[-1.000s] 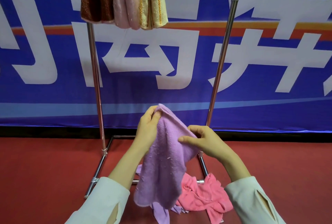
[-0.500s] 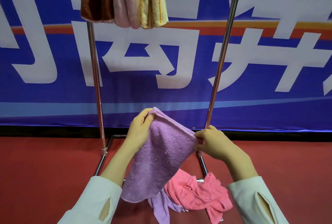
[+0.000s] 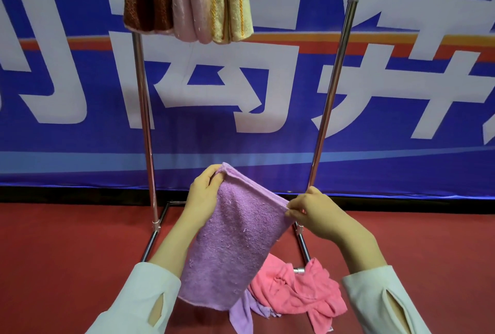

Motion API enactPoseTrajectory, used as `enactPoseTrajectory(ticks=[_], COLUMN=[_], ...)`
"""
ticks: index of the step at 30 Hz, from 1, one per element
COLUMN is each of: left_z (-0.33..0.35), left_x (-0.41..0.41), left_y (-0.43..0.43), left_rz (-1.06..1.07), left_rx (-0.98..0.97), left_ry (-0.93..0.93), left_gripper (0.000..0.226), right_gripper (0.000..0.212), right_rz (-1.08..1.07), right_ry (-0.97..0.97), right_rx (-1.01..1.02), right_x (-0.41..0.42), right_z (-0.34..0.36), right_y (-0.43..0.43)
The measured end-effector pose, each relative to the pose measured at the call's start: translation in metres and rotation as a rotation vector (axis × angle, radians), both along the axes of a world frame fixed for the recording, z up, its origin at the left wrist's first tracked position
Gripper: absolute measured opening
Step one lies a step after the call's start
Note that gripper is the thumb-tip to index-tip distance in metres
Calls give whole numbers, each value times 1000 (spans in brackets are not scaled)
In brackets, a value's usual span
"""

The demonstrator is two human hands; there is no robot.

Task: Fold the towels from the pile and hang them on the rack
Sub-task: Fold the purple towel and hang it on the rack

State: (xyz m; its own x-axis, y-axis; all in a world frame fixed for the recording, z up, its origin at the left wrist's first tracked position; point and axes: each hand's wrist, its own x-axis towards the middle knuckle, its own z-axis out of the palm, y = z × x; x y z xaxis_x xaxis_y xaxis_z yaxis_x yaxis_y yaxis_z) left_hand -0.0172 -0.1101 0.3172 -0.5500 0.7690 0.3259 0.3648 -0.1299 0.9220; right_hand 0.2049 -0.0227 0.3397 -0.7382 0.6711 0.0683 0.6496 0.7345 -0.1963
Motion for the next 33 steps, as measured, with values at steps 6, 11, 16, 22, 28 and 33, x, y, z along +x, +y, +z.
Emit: enactPoseTrajectory(ticks=[6, 11, 16, 22, 28, 33], left_z=[-1, -4, -3, 0, 0, 2], left_x=[-4, -3, -3, -1, 6, 9], left_y=[1, 2, 2, 2, 3, 4], left_rz=[1, -18, -19, -18, -62, -75], left_rx=[2, 7, 9, 21, 16, 8], left_ry=[-14, -43, -34, -54, -36, -20], left_gripper=[17, 16, 18, 16, 17, 19], right_gripper=[12, 9, 11, 23, 27, 24], right_rz=[-79, 35, 45, -65, -88, -101], right_ry=[184, 139, 110, 150, 190, 251], right_rx=[-5, -109, -191, -117, -127, -168], right_x=[2, 0, -3, -5, -5, -6], right_z=[3, 4, 3, 6, 7, 4], right_y=[0, -4, -10, -10, -8, -9])
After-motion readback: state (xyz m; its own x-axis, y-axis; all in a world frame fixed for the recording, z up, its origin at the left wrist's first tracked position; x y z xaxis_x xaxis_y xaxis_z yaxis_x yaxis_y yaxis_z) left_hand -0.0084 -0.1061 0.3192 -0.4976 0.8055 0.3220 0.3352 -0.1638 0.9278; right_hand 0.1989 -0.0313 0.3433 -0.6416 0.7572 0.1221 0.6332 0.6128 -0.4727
